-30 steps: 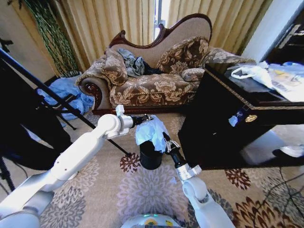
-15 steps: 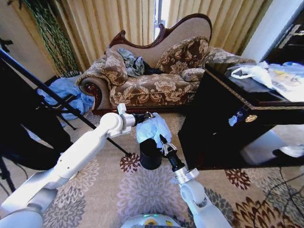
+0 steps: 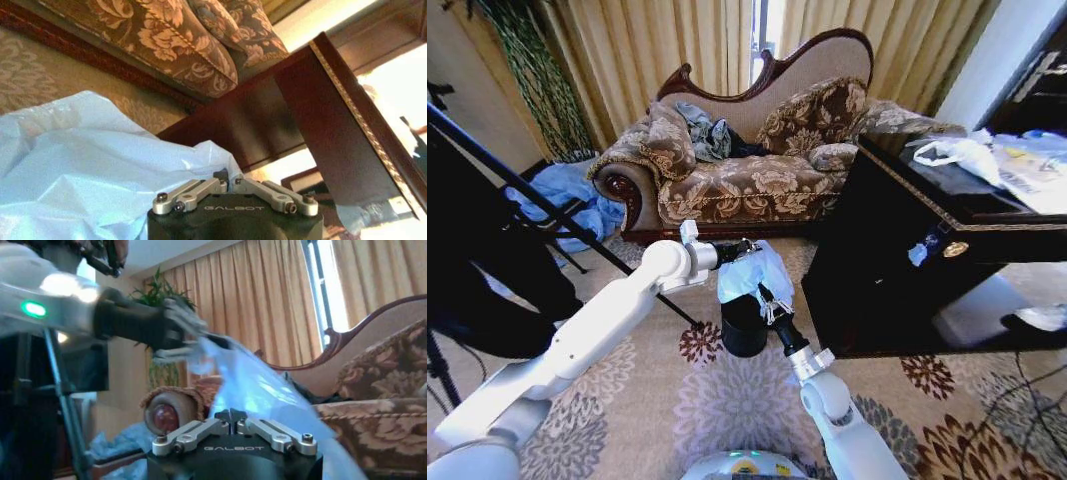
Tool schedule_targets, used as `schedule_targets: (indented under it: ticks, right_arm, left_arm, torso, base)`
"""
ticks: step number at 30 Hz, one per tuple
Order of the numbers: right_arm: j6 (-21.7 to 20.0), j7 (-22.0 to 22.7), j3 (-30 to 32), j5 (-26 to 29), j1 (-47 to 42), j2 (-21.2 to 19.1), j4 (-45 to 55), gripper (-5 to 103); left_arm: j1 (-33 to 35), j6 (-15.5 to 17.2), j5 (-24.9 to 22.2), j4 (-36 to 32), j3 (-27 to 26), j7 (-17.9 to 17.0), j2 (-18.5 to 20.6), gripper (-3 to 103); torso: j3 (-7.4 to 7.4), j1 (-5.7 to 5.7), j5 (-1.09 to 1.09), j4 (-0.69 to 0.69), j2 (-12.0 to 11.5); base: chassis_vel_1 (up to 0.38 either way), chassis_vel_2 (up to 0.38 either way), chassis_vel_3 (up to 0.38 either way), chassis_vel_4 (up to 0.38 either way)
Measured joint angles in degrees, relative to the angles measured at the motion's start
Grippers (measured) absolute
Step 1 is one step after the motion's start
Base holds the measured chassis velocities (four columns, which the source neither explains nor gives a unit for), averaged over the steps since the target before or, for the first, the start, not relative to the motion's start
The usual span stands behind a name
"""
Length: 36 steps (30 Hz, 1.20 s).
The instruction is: Place a garbage bag over the trash bin.
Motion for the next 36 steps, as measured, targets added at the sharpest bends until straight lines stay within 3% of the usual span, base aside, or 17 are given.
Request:
schedule_targets:
  ticks: [7,23,29,36]
  right_arm:
    - [-0.1,-0.4,1.4,1.3,1.8,-2.4,-1.1,0]
    - [0.6,0.7,-0.8,-0.6,3.2,-0.5,-2.5,0]
    - [0.2,0.7,-0.8,1.0,4.0,-0.1,-3.5,0]
    - [-0.7,1.3,-2.2,7.0,3.9,3.4,-3.7,0]
  left_arm:
    - [1.2,1.9,-0.5,-2.0,-0.6,2.9,3.4,0]
    - [2.7,2.8,0.8,-4.3,0.2,5.1,3.9,0]
    - [3.0,2.6,1.2,-4.8,0.2,5.7,3.8,0]
    - [2.6,1.8,2.8,-2.7,-0.2,5.7,2.3,0]
  torso:
    - [0.0,0.0,-0.01,0.01,0.0]
    - [0.0,0.0,-0.02,0.0,0.0]
    - [0.0,0.0,-0.01,0.0,0.0]
    - [0.0,0.01,-0.02,0.0,0.0]
  base:
    - [0.0,0.0,0.0,0.0]
    - [0.0,0.0,0.0,0.0]
    - [0.0,0.0,0.0,0.0]
    - [0.0,0.0,0.0,0.0]
